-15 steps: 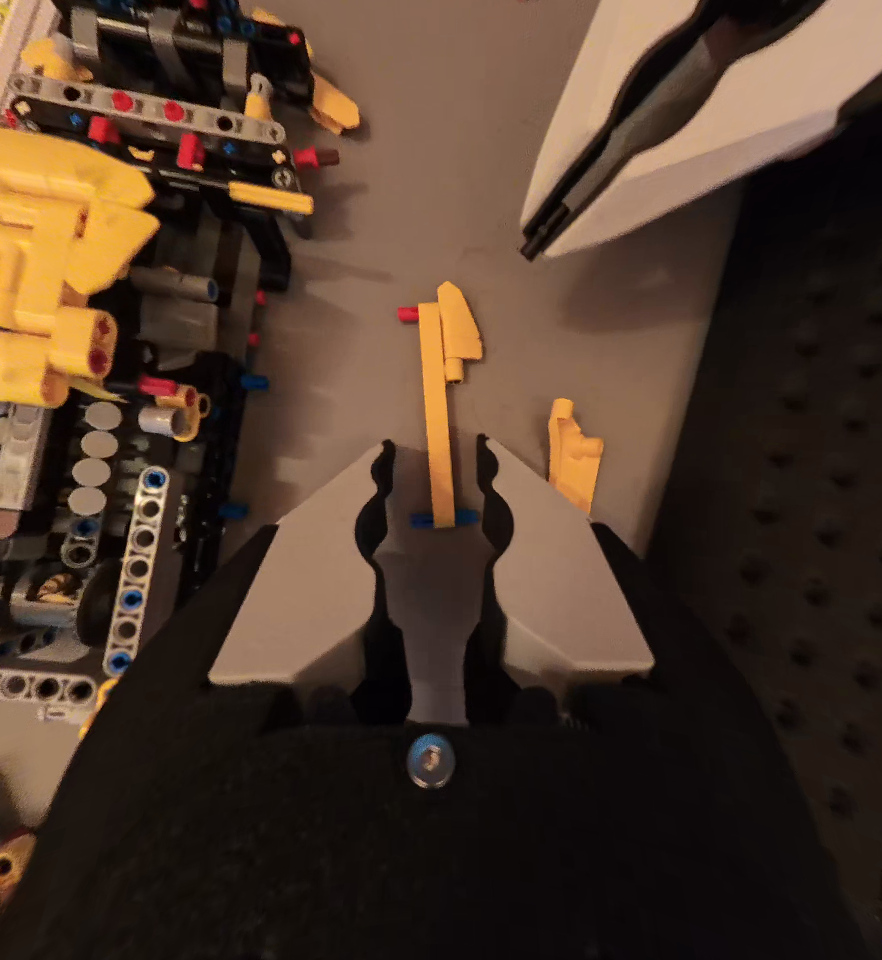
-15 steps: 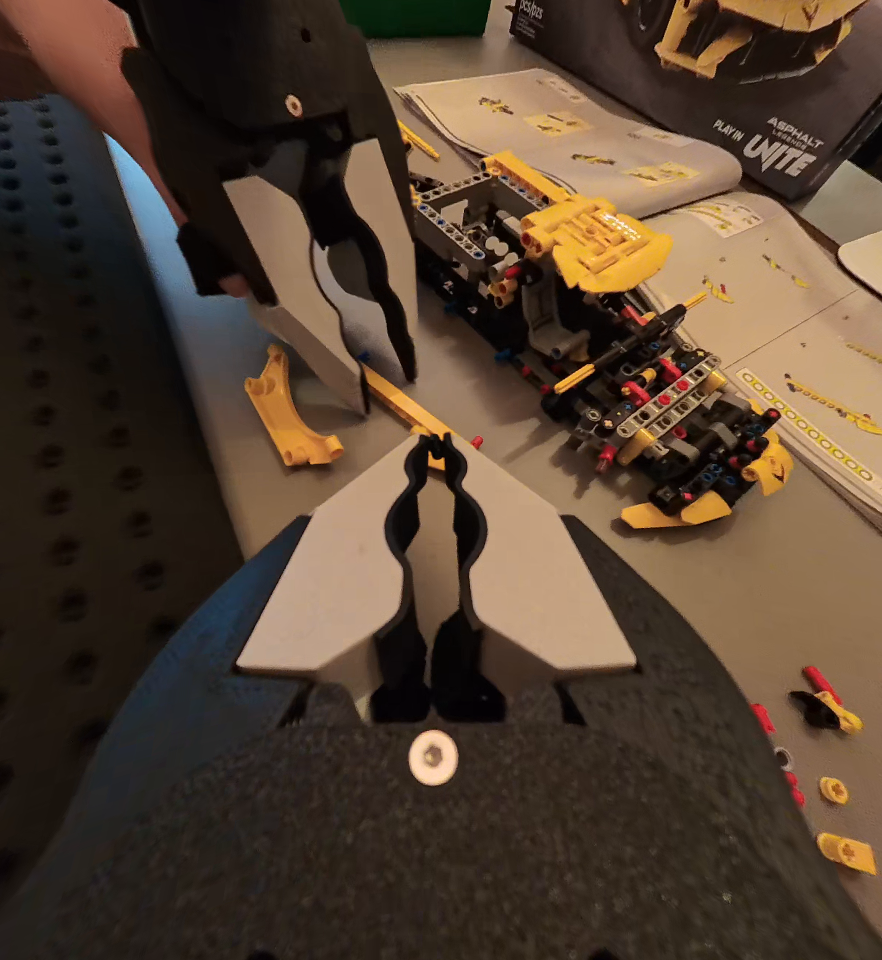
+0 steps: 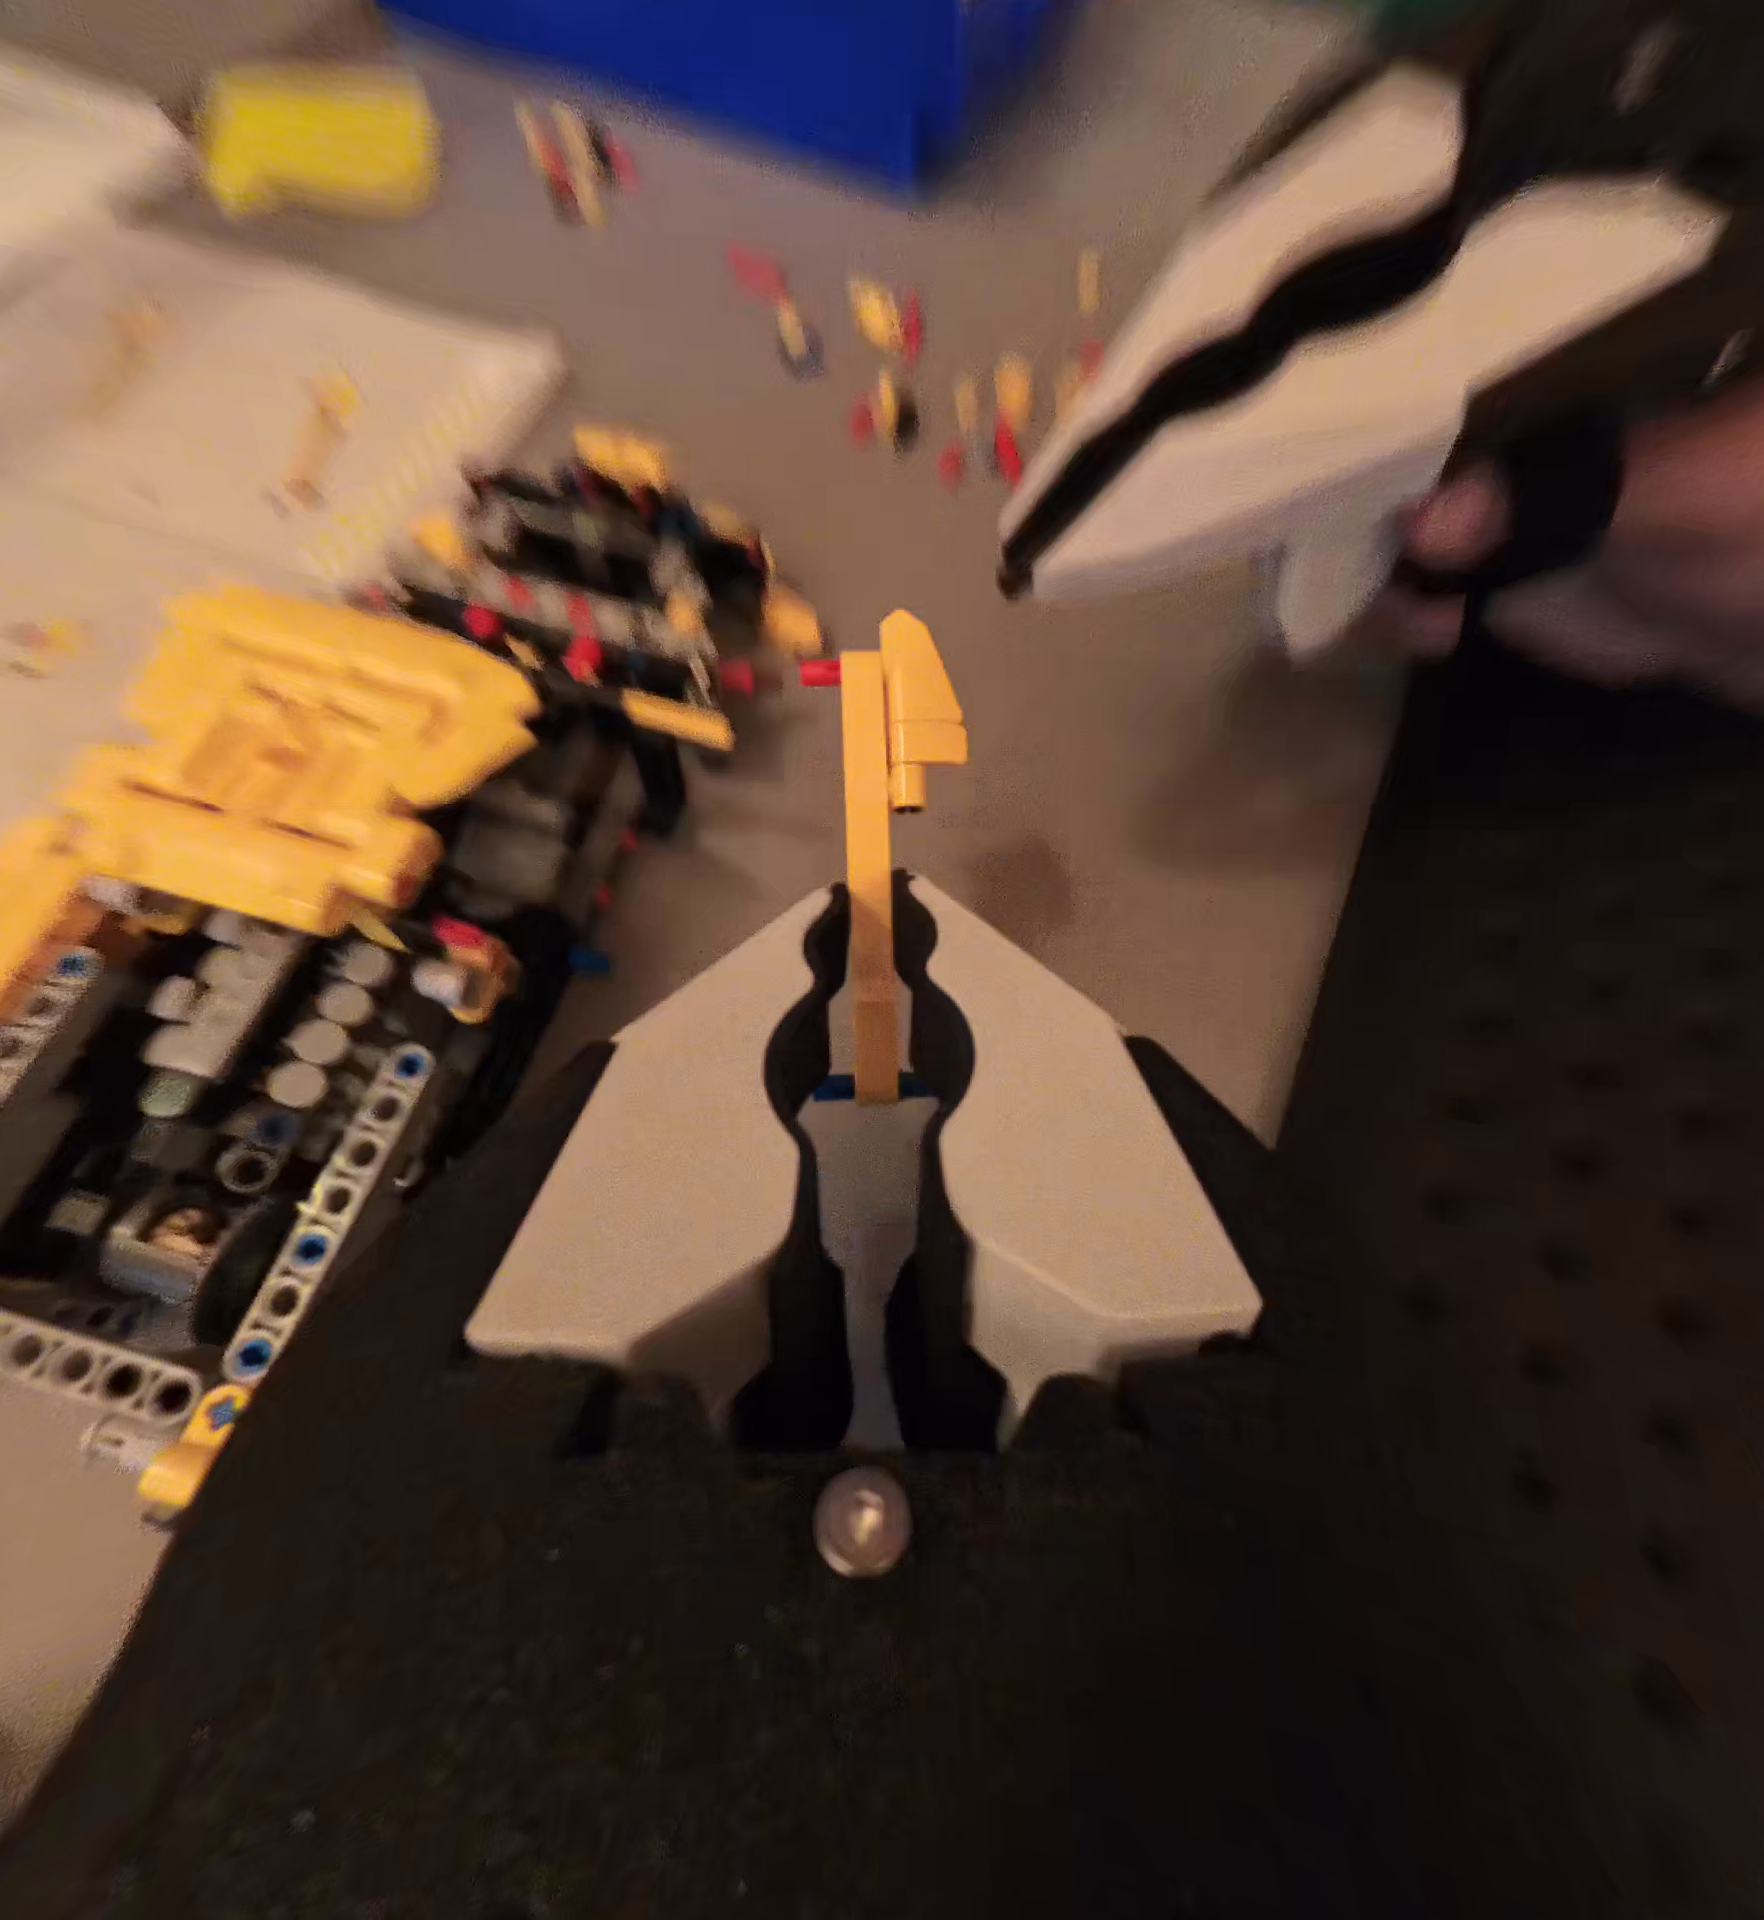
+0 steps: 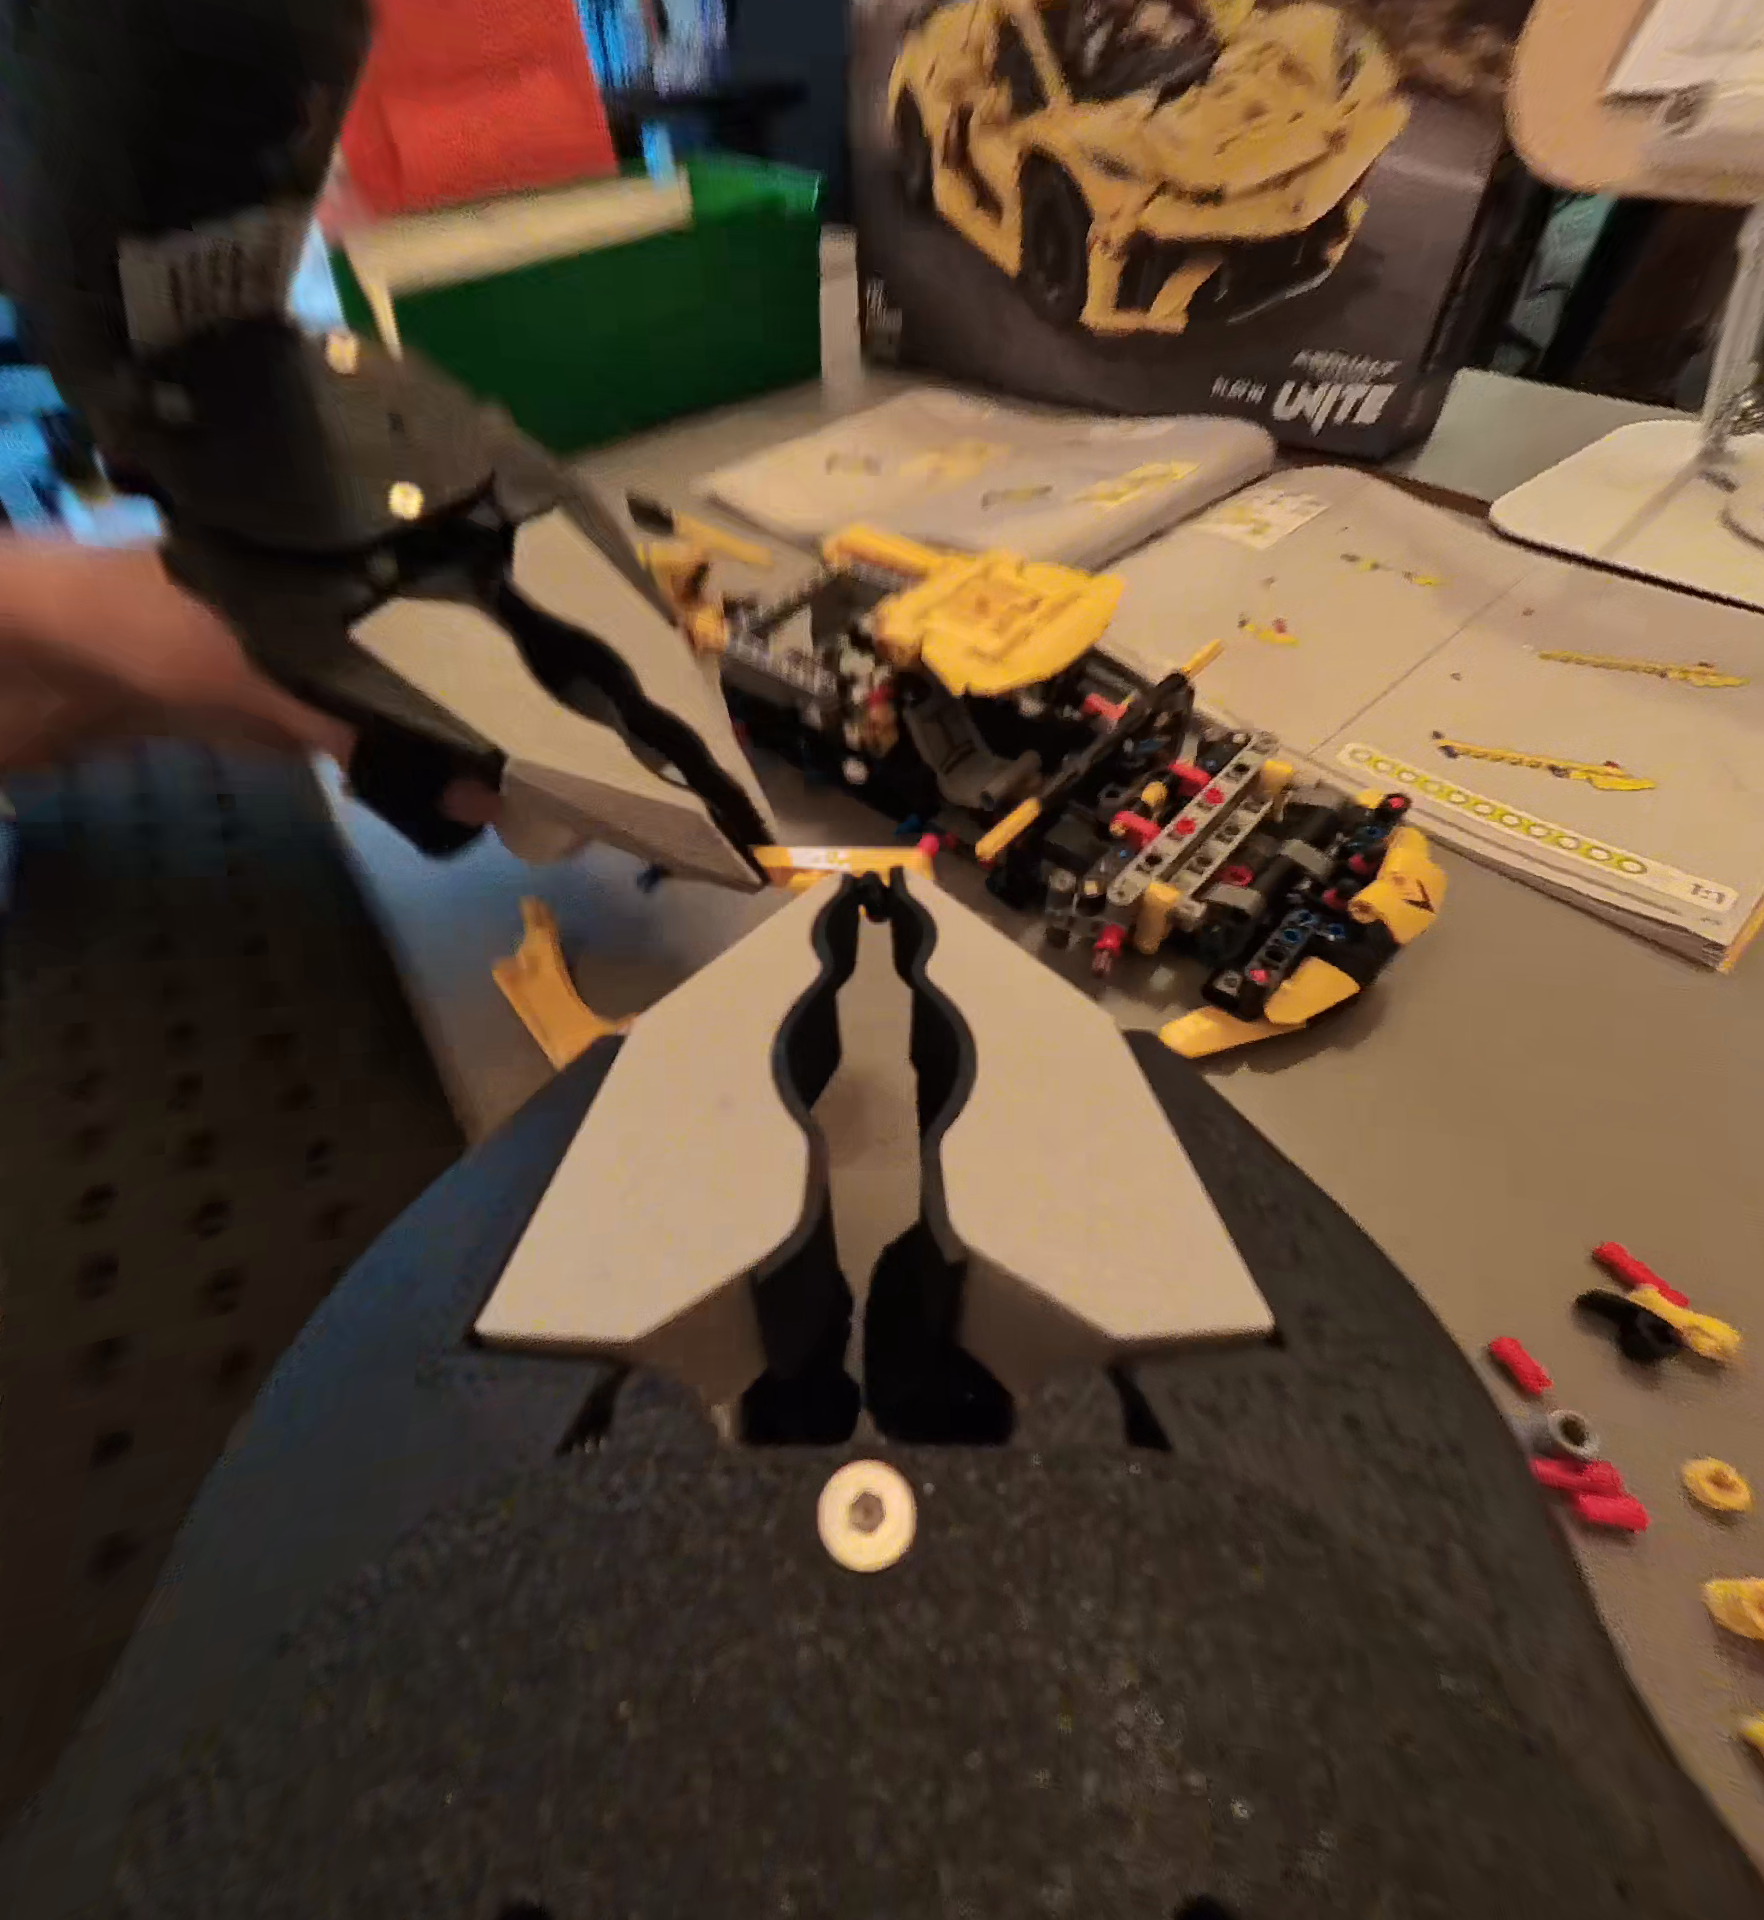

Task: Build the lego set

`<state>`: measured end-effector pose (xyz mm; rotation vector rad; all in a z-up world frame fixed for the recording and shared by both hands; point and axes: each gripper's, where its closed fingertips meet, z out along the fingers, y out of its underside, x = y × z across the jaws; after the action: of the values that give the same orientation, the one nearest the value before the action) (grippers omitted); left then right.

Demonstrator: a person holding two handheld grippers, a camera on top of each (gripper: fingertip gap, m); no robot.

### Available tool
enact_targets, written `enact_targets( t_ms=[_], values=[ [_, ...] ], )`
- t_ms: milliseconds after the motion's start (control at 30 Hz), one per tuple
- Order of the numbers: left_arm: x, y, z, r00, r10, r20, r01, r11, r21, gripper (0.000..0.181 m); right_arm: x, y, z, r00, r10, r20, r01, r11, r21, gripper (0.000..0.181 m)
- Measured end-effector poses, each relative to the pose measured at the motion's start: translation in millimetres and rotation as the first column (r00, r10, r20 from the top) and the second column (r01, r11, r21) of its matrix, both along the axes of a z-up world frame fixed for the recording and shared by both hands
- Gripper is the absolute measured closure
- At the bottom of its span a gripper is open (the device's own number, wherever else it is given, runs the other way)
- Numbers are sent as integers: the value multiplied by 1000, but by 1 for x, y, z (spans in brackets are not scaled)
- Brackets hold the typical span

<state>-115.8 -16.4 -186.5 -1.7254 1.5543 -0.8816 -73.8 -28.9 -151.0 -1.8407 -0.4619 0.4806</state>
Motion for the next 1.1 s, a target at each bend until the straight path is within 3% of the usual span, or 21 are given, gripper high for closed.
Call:
enact_targets(
  t_ms=[67,133,200,267,500,867,1100],
  values=[
    [5,11,29,973,128,193,-119,991,-57,174,-5,3,20,980,-14,-196,15,1000,4,178],
    [8,14,45,919,206,337,-165,976,-144,174,-17,10,34,938,-33,-344,29,999,-16,178],
    [6,19,51,877,267,398,-218,962,-166,174,-30,16,36,920,-61,-387,49,998,-40,178],
    [4,21,64,850,278,447,-229,960,-162,174,-27,23,33,916,-157,-370,158,987,-28,178],
    [4,20,73,803,320,502,-261,947,-186,174,-30,29,48,807,-184,-561,234,972,18,178],
    [7,15,78,774,351,527,-336,933,-128,174,-31,31,49,796,-197,-572,262,965,32,177],
    [8,14,74,792,338,508,-370,928,-41,174,-32,32,47,790,-181,-586,234,972,15,178]
  ],
)
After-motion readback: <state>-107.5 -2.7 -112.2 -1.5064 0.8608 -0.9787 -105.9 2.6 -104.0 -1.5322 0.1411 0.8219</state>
